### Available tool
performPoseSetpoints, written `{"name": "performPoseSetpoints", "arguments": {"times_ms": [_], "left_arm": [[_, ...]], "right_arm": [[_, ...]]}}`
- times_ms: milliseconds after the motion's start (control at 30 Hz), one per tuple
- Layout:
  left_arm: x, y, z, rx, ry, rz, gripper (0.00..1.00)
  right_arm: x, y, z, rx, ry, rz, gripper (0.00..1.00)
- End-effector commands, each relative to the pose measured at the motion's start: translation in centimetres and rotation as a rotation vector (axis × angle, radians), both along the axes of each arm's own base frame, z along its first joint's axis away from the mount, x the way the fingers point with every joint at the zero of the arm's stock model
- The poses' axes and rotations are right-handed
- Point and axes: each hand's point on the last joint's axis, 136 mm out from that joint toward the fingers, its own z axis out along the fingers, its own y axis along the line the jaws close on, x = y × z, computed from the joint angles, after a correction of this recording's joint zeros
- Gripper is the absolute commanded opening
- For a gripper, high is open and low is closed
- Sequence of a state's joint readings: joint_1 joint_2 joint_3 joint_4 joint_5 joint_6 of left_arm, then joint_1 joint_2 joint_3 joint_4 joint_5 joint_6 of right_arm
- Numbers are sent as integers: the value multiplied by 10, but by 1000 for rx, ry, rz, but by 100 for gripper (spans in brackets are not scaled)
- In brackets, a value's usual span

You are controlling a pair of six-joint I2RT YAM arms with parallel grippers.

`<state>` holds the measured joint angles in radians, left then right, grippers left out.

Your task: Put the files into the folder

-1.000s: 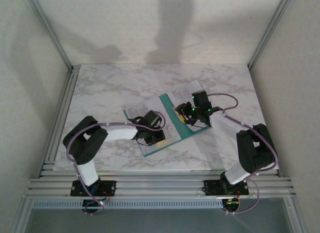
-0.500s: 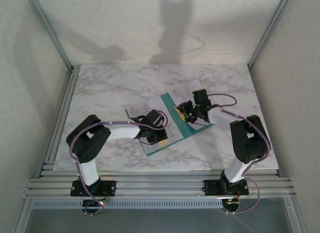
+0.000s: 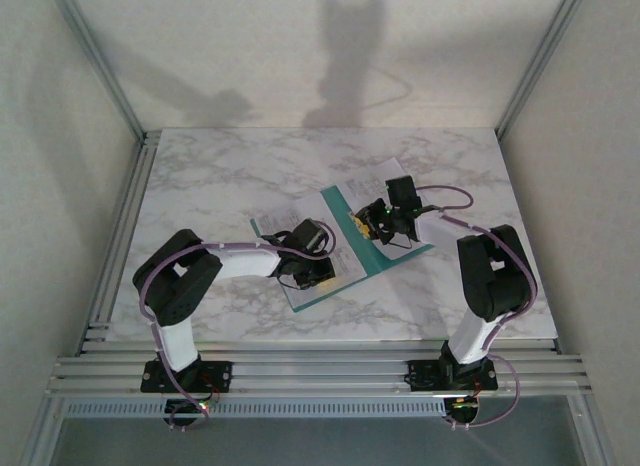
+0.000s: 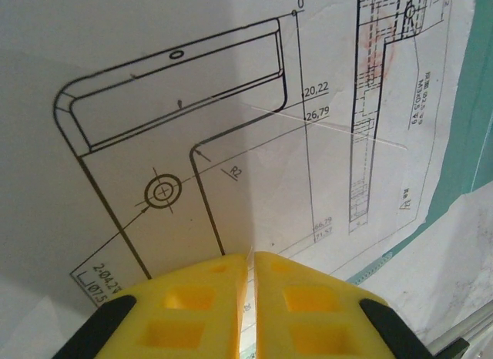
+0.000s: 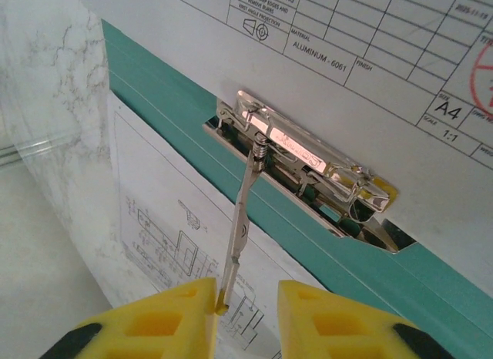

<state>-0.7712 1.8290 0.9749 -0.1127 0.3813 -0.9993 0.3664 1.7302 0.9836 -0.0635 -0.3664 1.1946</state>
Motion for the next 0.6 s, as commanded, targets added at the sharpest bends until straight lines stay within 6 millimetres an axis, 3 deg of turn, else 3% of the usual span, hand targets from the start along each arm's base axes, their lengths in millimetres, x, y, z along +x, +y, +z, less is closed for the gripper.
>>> {"name": "performPoseSetpoints", "arguments": {"times_ms": [0,567], "left_arm": [[-13,14,-29,103,61,-1,13],[-14,15,-28,106,64,-3,13]], "right_arm": [[6,-2,2,-4,-8,-13,24],[6,-5,-5,-20,4,-27,7]]}}
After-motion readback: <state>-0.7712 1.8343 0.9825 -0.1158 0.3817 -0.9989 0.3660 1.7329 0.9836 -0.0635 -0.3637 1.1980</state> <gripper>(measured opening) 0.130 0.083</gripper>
